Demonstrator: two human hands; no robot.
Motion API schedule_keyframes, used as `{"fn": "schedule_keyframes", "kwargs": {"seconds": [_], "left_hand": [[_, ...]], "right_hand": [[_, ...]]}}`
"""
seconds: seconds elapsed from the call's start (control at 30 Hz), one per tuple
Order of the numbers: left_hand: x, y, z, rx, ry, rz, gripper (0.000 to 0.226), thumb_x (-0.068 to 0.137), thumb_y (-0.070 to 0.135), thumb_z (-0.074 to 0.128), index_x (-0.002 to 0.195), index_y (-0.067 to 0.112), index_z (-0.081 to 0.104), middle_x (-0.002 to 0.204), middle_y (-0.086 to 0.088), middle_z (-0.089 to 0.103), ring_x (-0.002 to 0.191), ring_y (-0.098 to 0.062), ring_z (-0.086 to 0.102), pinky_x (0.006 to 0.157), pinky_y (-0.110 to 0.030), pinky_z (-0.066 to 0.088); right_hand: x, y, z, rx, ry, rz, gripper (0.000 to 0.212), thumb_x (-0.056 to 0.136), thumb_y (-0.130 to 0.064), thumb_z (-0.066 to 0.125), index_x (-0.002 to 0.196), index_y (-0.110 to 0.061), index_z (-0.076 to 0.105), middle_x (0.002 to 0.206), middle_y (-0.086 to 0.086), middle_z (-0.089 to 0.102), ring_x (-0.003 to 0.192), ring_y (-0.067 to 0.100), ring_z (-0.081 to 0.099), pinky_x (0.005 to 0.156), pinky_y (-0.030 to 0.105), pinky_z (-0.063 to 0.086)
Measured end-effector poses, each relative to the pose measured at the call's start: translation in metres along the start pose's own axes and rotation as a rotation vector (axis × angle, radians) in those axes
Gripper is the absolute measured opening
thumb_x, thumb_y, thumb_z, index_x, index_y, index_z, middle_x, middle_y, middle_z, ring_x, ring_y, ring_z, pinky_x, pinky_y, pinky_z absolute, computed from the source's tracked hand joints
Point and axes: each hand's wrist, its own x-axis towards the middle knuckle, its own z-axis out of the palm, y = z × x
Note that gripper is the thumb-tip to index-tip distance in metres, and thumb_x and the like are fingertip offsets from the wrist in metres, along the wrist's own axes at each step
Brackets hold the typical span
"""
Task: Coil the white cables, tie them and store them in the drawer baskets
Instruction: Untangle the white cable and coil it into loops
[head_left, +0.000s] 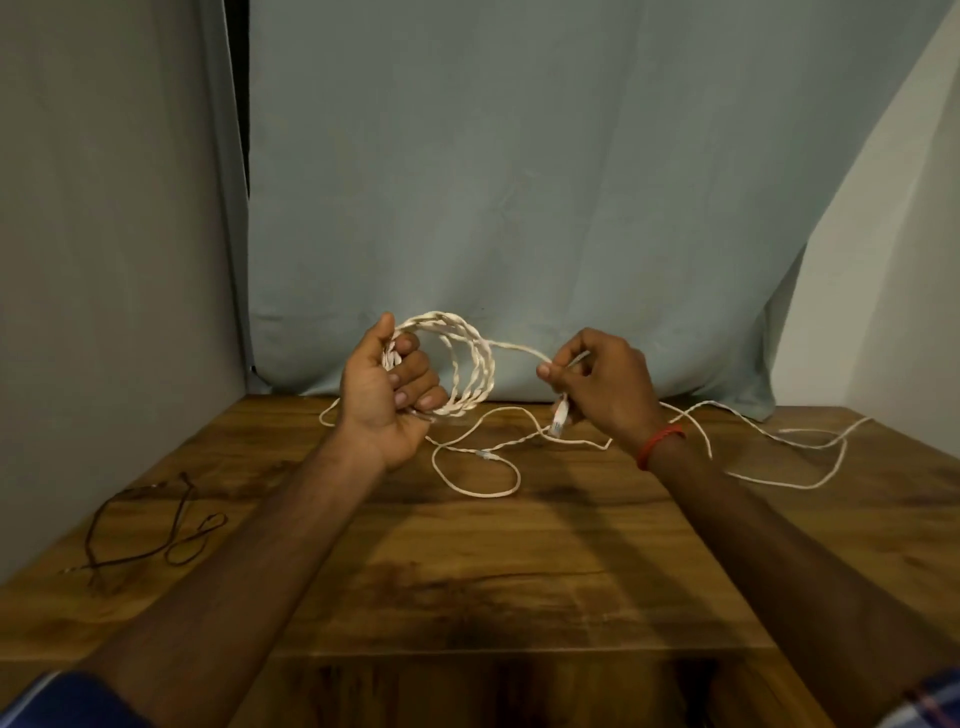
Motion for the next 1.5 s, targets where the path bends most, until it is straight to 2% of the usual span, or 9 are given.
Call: {"fn": "schedule_keyframes", "kwargs": {"seconds": [0.23, 0.4, 0.5, 0.73, 0.83, 0.97, 1.1, 1.27, 1.5], "left_hand": [[0.006, -0.008, -0.002, -0.103, 0.039, 0.133, 0.041, 0.104, 0.043, 0.034, 0.071, 0.020, 0.046, 0.044, 0.008, 0.035, 0.035, -0.007, 0.033, 0.047, -0.021, 0.033], [0.008, -0.010, -0.006, -0.063, 0.007, 0.189, 0.037, 0.104, 0.039, 0.035, 0.075, 0.020, 0.049, 0.047, 0.007, 0.035, 0.037, -0.007, 0.034, 0.047, -0.023, 0.033], [0.004, -0.015, -0.007, -0.068, -0.012, 0.201, 0.029, 0.098, 0.035, 0.039, 0.076, 0.020, 0.051, 0.050, 0.007, 0.037, 0.041, -0.008, 0.036, 0.050, -0.024, 0.036], [-0.004, -0.032, 0.011, -0.028, 0.068, 0.225, 0.041, 0.103, 0.038, 0.040, 0.070, 0.022, 0.058, 0.063, 0.003, 0.057, 0.063, -0.015, 0.061, 0.062, -0.027, 0.055], [-0.007, -0.034, 0.017, 0.071, 0.067, 0.238, 0.056, 0.104, 0.043, 0.037, 0.059, 0.024, 0.064, 0.063, 0.004, 0.060, 0.065, -0.016, 0.063, 0.053, -0.026, 0.048], [-0.014, -0.036, 0.028, 0.115, 0.050, 0.286, 0.062, 0.105, 0.043, 0.034, 0.054, 0.023, 0.064, 0.058, 0.005, 0.058, 0.060, -0.013, 0.060, 0.058, -0.032, 0.036], [-0.016, -0.031, 0.036, -0.084, 0.052, 0.238, 0.037, 0.101, 0.040, 0.041, 0.070, 0.025, 0.053, 0.058, 0.006, 0.048, 0.058, -0.012, 0.052, 0.055, -0.025, 0.040], [-0.017, -0.019, 0.038, -0.120, 0.033, 0.295, 0.033, 0.105, 0.031, 0.042, 0.074, 0.020, 0.052, 0.055, 0.006, 0.044, 0.051, -0.010, 0.049, 0.057, -0.025, 0.052], [-0.021, -0.012, 0.034, -0.158, 0.024, 0.220, 0.039, 0.104, 0.027, 0.045, 0.067, 0.016, 0.052, 0.061, 0.004, 0.045, 0.061, -0.010, 0.052, 0.072, -0.027, 0.052]], "right_hand": [[-0.037, -0.011, 0.039, 0.407, -0.245, 0.200, 0.021, 0.093, -0.007, 0.068, 0.111, -0.010, 0.057, 0.074, 0.017, 0.068, 0.051, 0.026, 0.070, 0.049, 0.033, 0.060], [-0.044, -0.020, 0.054, 0.905, -0.197, 0.369, 0.016, 0.096, -0.003, 0.061, 0.111, -0.006, 0.064, 0.081, 0.021, 0.066, 0.053, 0.022, 0.070, 0.048, 0.024, 0.058], [-0.042, -0.026, 0.057, 1.009, -0.158, 0.378, 0.017, 0.096, -0.002, 0.061, 0.112, -0.005, 0.063, 0.075, 0.016, 0.072, 0.052, 0.018, 0.070, 0.048, 0.022, 0.057], [-0.050, -0.036, 0.079, 0.978, -0.039, 0.229, 0.015, 0.101, -0.009, 0.056, 0.115, -0.007, 0.061, 0.073, 0.009, 0.074, 0.056, 0.014, 0.071, 0.052, 0.021, 0.058], [-0.052, -0.035, 0.081, 0.897, 0.004, 0.151, 0.023, 0.102, -0.011, 0.054, 0.123, -0.006, 0.062, 0.078, 0.008, 0.075, 0.059, 0.013, 0.072, 0.053, 0.021, 0.057], [-0.059, -0.035, 0.084, 0.829, 0.086, 0.099, 0.027, 0.101, -0.016, 0.058, 0.126, -0.010, 0.066, 0.088, 0.007, 0.077, 0.063, 0.013, 0.073, 0.047, 0.020, 0.052], [-0.065, -0.036, 0.084, 0.951, 0.190, 0.063, 0.024, 0.095, -0.018, 0.065, 0.117, -0.009, 0.069, 0.086, 0.008, 0.078, 0.069, 0.019, 0.074, 0.047, 0.020, 0.049], [-0.071, -0.019, 0.073, 0.574, 0.148, -0.325, 0.038, 0.095, -0.014, 0.067, 0.132, -0.019, 0.063, 0.101, -0.007, 0.077, 0.077, 0.013, 0.073, 0.065, 0.035, 0.061], [-0.055, -0.018, 0.057, 0.299, 0.332, -0.642, 0.022, 0.089, -0.009, 0.072, 0.111, -0.005, 0.075, 0.099, 0.005, 0.078, 0.083, 0.011, 0.074, 0.071, 0.033, 0.061]]}}
